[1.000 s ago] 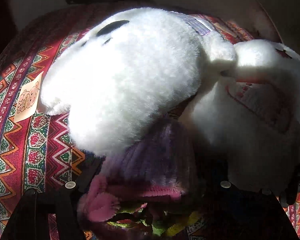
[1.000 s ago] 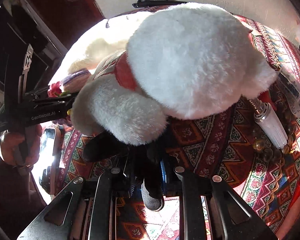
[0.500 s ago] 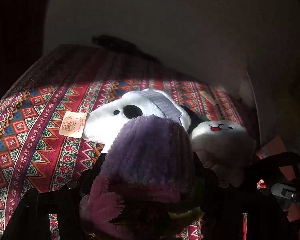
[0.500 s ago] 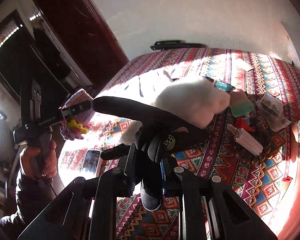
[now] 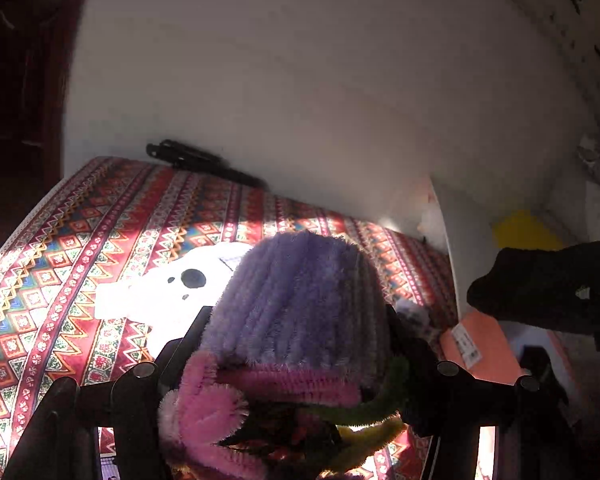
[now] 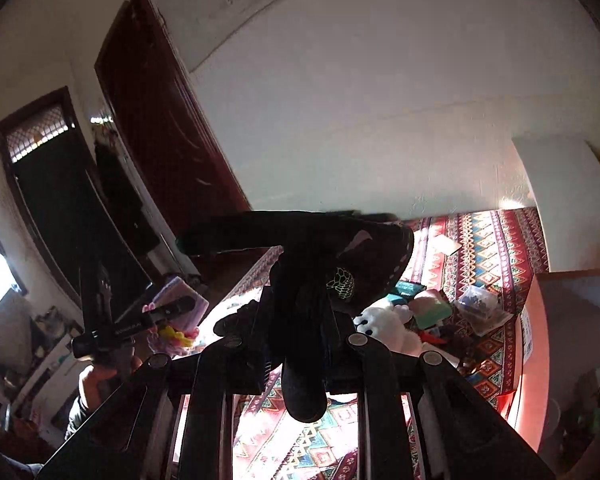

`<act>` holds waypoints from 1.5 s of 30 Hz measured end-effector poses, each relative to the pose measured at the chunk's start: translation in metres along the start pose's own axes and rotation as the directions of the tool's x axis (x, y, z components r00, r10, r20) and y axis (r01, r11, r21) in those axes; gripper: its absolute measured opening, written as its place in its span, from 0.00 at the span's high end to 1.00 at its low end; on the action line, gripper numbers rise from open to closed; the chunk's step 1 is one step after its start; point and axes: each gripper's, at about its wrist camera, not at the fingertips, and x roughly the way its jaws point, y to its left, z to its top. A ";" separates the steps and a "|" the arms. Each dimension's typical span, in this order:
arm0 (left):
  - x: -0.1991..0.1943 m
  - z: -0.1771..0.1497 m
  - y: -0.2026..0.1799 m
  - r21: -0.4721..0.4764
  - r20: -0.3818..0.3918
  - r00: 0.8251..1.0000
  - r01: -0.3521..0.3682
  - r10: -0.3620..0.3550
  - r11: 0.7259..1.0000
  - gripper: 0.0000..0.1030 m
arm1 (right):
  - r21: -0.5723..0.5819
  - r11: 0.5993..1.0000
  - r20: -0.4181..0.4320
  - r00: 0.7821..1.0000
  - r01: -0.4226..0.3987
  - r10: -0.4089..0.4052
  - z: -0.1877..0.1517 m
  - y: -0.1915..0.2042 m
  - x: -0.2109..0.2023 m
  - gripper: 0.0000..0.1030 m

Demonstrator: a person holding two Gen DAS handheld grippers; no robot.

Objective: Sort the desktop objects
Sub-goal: 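Carry the hat and glove into the pink box and open both tools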

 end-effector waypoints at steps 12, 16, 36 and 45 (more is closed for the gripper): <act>0.038 -0.011 -0.125 0.122 -0.052 0.985 0.172 -0.166 0.978 0.36 | 0.069 0.984 0.220 0.959 0.165 -0.176 0.019 -0.044 -0.144 0.81; 0.070 -0.022 -0.193 0.144 -0.120 0.955 0.288 -0.272 0.947 0.36 | 0.110 0.964 0.236 0.936 0.243 -0.263 0.014 -0.073 -0.171 0.81; 0.218 -0.073 -0.413 0.325 -0.352 0.912 0.330 -0.210 0.886 0.03 | 0.340 0.827 0.091 0.860 0.447 -0.502 -0.021 -0.259 -0.175 0.21; 0.195 -0.076 -0.387 0.289 -0.343 0.916 0.312 -0.207 0.905 0.03 | 0.315 0.854 0.109 0.878 0.414 -0.466 -0.015 -0.237 -0.167 0.20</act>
